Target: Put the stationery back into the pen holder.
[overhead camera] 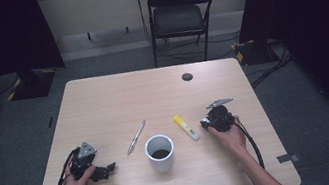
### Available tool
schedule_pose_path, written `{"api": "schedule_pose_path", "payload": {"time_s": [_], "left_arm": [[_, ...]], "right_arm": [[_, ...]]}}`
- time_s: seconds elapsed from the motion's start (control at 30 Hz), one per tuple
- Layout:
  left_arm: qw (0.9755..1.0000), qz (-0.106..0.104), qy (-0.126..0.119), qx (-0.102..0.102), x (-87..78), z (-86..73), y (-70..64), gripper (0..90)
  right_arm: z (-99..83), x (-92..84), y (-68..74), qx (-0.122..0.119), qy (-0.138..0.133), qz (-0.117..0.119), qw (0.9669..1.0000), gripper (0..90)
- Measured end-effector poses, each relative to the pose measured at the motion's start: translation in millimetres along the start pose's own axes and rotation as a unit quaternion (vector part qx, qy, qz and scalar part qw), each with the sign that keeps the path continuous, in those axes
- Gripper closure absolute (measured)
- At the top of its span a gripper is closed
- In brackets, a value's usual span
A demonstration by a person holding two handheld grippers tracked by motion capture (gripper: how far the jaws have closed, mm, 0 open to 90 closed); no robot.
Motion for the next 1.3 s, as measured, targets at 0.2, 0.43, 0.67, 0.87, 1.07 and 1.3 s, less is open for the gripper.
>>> {"api": "schedule_pose_path", "payload": {"time_s": [0.2,0.43,0.67,0.87,1.07,1.3], "left_arm": [[1.0,0.0,0.0,0.0,0.0,0.0,-0.1,0.0],[1.0,0.0,0.0,0.0,0.0,0.0,0.0,0.0],[1.0,0.0,0.0,0.0,0.0,0.0,-0.1,0.0],[1.0,0.0,0.0,0.0,0.0,0.0,-0.1,0.0],[1.0,0.0,0.0,0.0,0.0,0.0,-0.1,0.0],[1.0,0.0,0.0,0.0,0.0,0.0,0.0,0.0]], "right_arm": [[-0.2,-7.4,-0.8,0.007,-0.013,0.015,0.9998,65.3],[-0.1,-18.9,-2.4,0.022,-0.03,0.028,0.9989,65.4],[0.0,-31.2,-7.3,0.03,-0.055,0.036,0.9974,65.4],[-0.9,-39.8,-13.6,0.039,-0.075,0.044,0.9954,65.5],[-0.9,-46.9,-16.8,0.052,-0.097,0.074,0.9912,65.5],[4.3,-60.1,-10.1,0.034,-0.138,0.097,0.985,65.6]]}}
Point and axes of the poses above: each handheld gripper's, and its own axes: x roughly forward along the jaws, z roughly out of its top, y roughly to its left, the point moved 1 cm from there along x, roughly forward along the jaws, and after that the axes turned 8 degrees about y, right-handed, at the moved point
